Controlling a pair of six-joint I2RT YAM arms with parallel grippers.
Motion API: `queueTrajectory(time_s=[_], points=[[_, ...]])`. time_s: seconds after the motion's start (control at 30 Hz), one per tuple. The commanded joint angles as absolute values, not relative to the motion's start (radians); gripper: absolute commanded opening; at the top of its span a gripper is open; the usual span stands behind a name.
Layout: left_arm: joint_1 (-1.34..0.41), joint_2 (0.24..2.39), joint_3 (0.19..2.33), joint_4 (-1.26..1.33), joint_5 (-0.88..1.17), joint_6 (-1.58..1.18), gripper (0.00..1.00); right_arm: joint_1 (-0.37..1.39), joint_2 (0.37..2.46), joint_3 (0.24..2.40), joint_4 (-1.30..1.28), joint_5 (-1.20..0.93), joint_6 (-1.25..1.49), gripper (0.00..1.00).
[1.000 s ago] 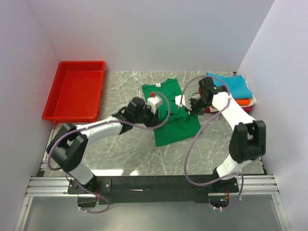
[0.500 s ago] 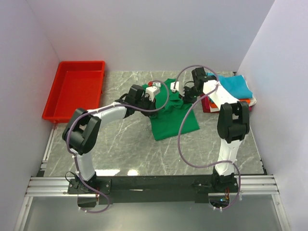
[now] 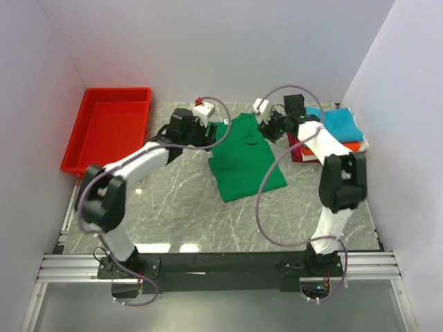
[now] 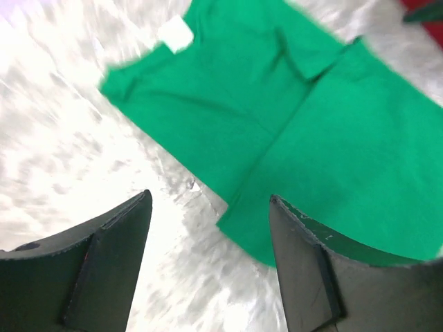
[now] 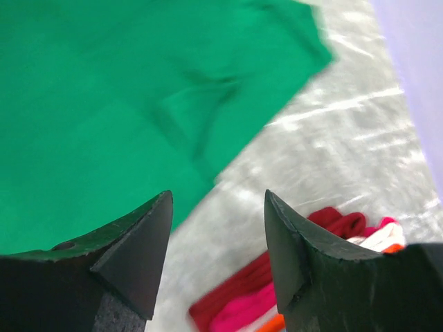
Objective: Fold and stack the t-shirts
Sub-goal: Fold the tshirt
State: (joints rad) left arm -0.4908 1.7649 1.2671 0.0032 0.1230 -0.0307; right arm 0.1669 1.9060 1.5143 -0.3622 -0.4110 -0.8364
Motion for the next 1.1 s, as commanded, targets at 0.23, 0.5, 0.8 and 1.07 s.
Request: queueTrajectory(time_s=[0.23, 0.5, 0.8, 1.07], points=[[-0.805, 1.482, 0.927, -0.062, 0.247, 0.435, 0.72, 0.124, 1.569, 1.139, -0.817, -0.669, -1.666, 0.66], [-0.974, 1.624, 0.884, 0.103, 0.106, 0.434, 0.71, 0.130, 1.539, 0.971, -0.697, -0.572, -1.775, 0.70], [-0.965, 1.773, 0.956, 0.133, 0.003, 0.474, 0.71, 0.143, 1.609, 0.957, -0.606, -0.474, -1.747, 0.72], [-0.934, 1.839, 0.997, 0.124, -0.048, 0.468, 0.62, 0.164, 1.649, 0.960, -0.603, -0.425, -1.736, 0.69]])
